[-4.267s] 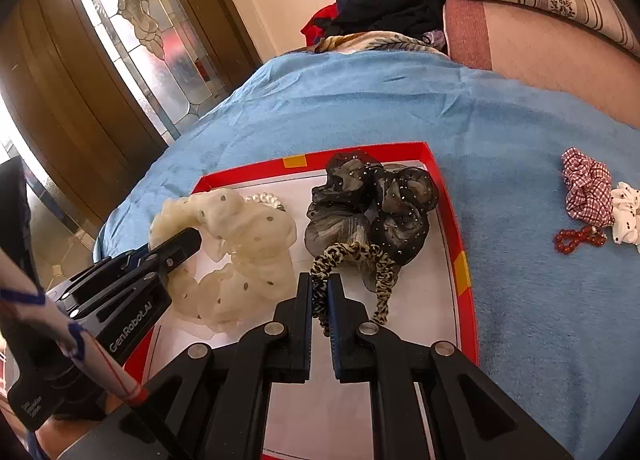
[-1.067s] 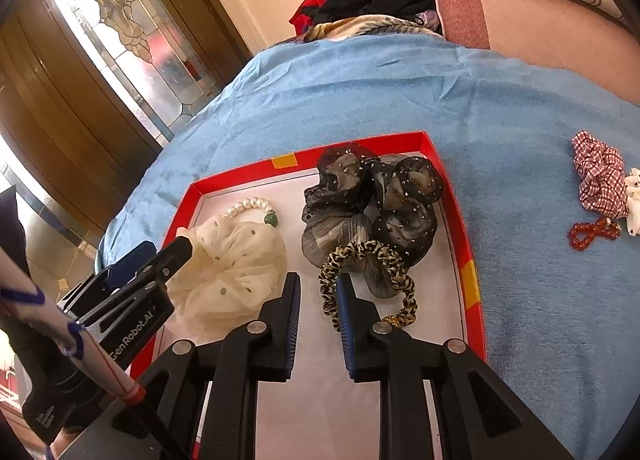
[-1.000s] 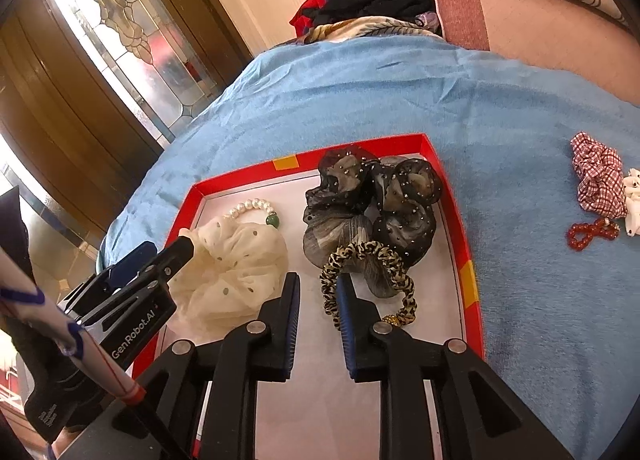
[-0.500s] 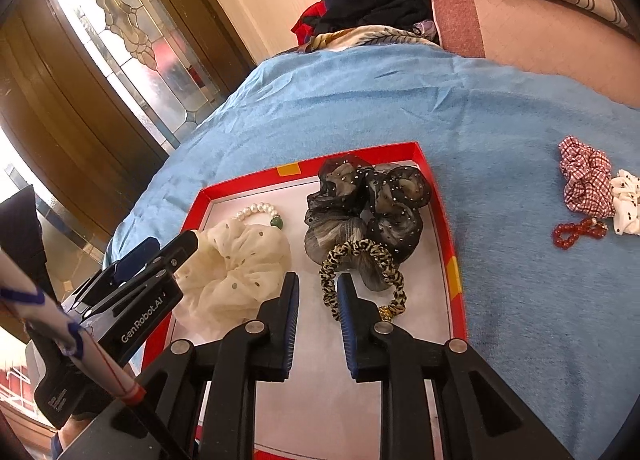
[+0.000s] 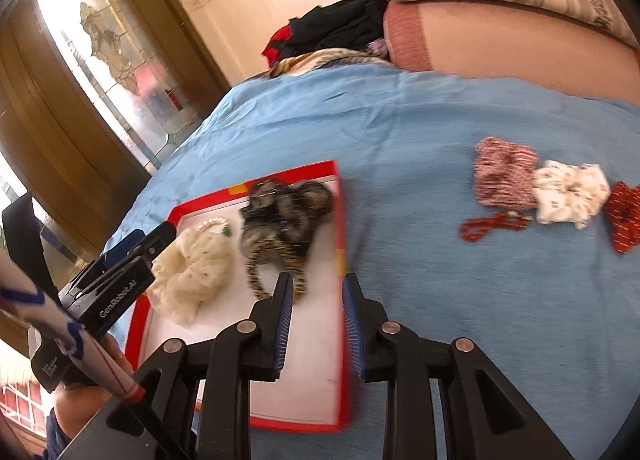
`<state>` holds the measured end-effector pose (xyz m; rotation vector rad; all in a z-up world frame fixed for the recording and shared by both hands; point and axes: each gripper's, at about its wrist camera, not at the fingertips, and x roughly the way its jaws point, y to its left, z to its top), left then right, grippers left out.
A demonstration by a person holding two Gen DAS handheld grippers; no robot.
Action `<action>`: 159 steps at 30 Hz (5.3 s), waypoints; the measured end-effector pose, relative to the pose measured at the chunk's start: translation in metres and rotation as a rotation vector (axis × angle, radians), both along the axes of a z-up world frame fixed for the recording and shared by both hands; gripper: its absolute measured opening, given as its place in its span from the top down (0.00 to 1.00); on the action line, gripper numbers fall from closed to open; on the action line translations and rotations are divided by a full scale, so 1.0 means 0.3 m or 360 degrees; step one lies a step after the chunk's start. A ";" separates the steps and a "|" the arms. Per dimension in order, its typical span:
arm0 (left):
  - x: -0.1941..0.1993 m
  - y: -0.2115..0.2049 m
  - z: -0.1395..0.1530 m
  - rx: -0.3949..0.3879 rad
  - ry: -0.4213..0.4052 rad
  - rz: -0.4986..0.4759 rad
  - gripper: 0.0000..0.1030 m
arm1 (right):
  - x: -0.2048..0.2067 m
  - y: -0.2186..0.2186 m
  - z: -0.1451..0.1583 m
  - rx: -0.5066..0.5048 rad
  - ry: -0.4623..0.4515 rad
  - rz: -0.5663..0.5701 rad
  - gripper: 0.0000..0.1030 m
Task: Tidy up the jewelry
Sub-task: 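Grasp the red bead bracelet with the left tool while the right tool grasps the white cherry-print scrunchie, then carry the red bead bracelet into the box with the left tool while the right carries the white scrunchie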
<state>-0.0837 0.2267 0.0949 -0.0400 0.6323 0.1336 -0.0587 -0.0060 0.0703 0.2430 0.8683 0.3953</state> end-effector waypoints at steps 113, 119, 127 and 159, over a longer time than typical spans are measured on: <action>0.234 -0.717 -0.068 -0.0142 0.0170 -0.0814 0.93 | 0.125 -0.623 0.027 0.0015 -0.0204 -0.0555 0.93; 0.235 -0.712 -0.067 -0.0123 0.0155 -0.0797 0.93 | 0.127 -0.617 0.025 -0.0003 -0.0203 -0.0556 0.93; 0.232 -0.706 -0.060 -0.0116 0.0136 -0.0773 0.93 | 0.123 -0.607 0.026 -0.0019 -0.0212 -0.0551 0.93; -0.111 -0.227 0.121 -0.0217 -0.0102 -0.0409 0.93 | -0.177 -0.220 0.161 0.0011 -0.0335 -0.0325 0.93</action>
